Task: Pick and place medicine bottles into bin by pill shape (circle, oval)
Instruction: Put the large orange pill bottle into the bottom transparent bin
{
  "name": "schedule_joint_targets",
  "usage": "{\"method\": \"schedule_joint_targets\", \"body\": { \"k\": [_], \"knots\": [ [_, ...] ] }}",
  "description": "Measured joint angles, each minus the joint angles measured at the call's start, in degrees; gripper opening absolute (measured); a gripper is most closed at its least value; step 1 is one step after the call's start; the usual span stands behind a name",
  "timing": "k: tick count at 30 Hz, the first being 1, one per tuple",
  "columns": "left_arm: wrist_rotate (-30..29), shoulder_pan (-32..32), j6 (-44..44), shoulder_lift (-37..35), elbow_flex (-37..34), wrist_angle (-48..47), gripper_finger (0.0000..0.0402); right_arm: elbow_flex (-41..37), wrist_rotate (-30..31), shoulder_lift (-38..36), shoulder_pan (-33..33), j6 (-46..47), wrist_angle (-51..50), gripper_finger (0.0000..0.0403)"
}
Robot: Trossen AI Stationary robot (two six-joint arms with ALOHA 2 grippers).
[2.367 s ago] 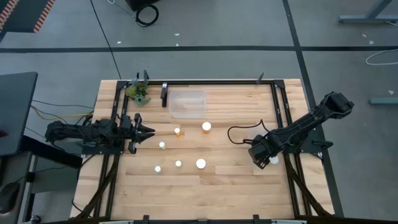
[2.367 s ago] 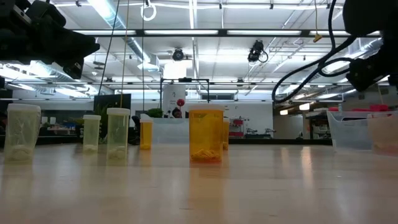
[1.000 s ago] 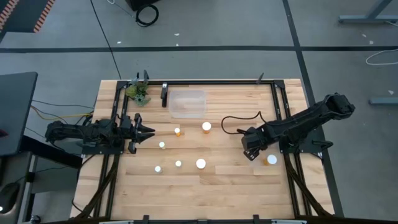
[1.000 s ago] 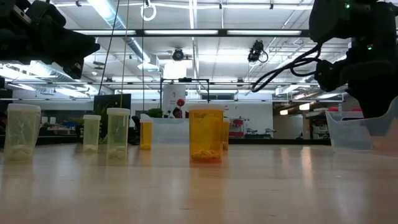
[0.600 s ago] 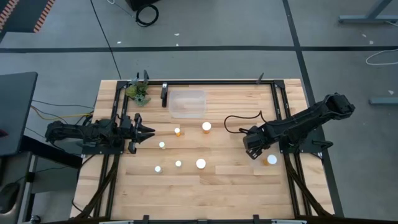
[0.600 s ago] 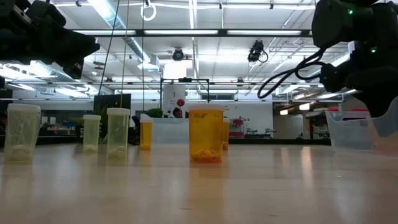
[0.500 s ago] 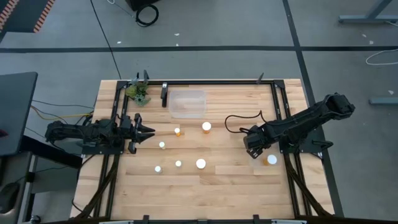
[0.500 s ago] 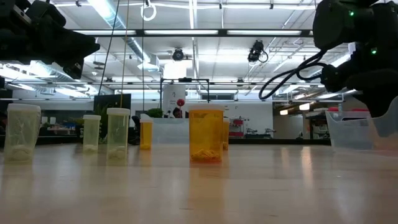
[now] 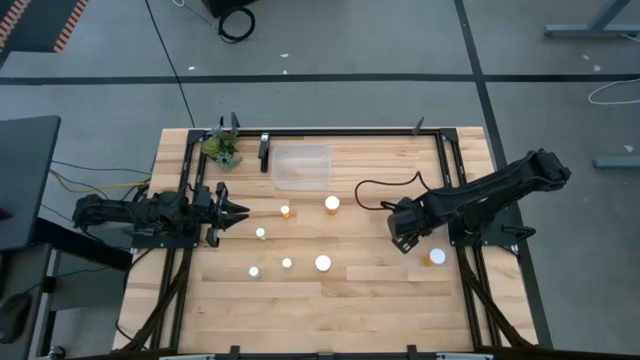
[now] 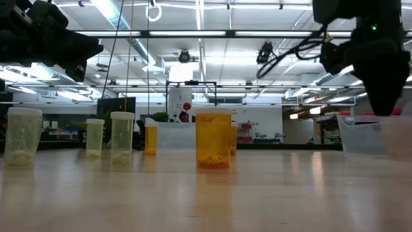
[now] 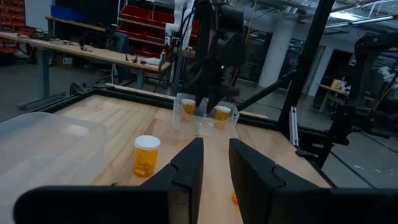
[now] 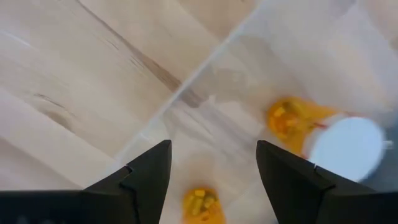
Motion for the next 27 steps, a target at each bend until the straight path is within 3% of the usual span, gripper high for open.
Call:
{"method": "schedule_joint_targets", "body": {
  "k": [7,17,27],
  "knots": [
    [0.0,0.0,0.0,0.0,0.0,0.0,0.0090,7.1,3.7,3.9,-0.2,-3.7,-0.9,0.0241],
    [0.0,0.0,0.0,0.0,0.0,0.0,0.0087,23.8,6.0,21.3,-4.7,-21.8,-0.7,0.0241],
    [0.0,0.0,0.0,0.0,0.0,0.0,0.0084,38.7,9.1,32.2,-10.7,-38.6,3.5,0.0241]
  ]
}}
